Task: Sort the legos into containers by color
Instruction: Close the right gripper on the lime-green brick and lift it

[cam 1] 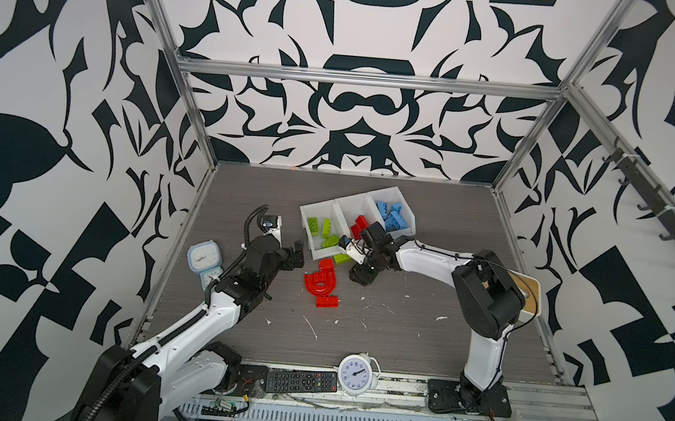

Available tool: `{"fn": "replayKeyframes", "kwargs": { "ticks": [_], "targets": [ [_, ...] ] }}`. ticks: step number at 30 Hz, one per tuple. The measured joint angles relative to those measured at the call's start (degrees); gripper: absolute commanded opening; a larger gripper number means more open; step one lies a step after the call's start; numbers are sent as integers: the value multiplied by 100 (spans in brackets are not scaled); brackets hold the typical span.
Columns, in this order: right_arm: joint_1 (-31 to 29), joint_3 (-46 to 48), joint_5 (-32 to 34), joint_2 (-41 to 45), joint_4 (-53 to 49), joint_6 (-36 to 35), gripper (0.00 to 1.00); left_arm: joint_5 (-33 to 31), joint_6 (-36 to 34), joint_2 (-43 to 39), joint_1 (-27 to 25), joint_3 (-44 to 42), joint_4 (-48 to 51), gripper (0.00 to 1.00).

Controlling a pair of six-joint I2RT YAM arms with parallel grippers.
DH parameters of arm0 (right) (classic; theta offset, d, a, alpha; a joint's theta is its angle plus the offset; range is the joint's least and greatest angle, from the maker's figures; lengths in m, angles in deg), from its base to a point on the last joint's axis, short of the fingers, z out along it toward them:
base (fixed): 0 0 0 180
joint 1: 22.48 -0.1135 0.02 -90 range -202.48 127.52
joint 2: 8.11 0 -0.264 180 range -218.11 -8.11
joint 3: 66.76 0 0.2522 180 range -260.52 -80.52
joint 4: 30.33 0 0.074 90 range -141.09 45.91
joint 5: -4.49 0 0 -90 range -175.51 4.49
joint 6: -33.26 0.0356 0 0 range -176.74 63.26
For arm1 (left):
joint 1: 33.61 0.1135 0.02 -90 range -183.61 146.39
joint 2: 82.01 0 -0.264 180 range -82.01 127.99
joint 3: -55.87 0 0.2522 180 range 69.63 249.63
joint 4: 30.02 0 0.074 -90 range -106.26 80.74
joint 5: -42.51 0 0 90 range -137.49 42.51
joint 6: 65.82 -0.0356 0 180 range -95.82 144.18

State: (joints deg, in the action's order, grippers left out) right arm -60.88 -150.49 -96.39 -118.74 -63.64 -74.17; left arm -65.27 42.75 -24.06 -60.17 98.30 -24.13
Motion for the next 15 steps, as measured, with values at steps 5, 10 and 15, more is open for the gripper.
{"fn": "replayKeyframes", "kwargs": {
  "ticks": [5,10,15],
  "targets": [
    [0,-22,-90,-15,-31,68,36,-2,0,0,0,0,2,100],
    [0,-26,-162,-20,-31,188,27,0,0,0,0,0,0,100],
    [-2,-22,-260,-17,4,393,23,0,2,0,0,0,0,100]
  ]
}}
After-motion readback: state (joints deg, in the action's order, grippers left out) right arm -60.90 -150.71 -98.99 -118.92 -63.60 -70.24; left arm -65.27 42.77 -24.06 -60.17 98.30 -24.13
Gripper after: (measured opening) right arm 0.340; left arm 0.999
